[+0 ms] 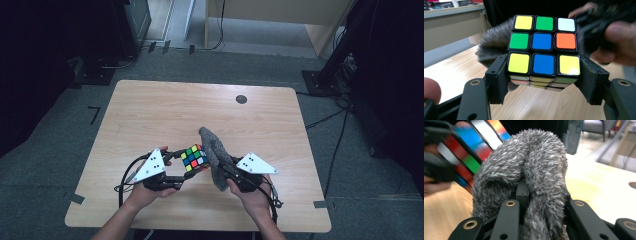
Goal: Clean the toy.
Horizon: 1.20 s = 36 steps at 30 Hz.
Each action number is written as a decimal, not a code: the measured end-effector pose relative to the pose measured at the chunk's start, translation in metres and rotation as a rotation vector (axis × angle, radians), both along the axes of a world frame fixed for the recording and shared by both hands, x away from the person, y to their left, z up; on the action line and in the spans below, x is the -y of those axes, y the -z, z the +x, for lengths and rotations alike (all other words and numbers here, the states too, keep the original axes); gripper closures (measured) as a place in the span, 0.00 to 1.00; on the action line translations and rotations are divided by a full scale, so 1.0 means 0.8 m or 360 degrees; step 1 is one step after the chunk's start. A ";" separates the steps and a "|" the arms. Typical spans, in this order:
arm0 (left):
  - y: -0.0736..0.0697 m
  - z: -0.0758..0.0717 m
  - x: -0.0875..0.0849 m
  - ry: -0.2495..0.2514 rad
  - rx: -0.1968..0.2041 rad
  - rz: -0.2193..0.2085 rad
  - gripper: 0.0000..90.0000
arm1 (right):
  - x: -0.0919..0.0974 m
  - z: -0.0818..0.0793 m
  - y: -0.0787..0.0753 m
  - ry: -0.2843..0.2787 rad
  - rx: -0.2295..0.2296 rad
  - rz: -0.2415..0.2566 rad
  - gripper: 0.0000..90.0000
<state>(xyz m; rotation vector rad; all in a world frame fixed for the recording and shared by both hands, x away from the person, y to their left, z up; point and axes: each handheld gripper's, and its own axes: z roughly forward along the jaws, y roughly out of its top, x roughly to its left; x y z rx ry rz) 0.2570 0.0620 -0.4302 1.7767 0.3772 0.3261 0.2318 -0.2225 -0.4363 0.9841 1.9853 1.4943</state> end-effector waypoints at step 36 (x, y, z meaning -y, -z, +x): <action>-0.012 0.005 -0.020 0.0055 -0.0099 -0.0269 0.38 | -0.005 -0.002 0.009 -0.0249 -0.0022 0.0213 0.83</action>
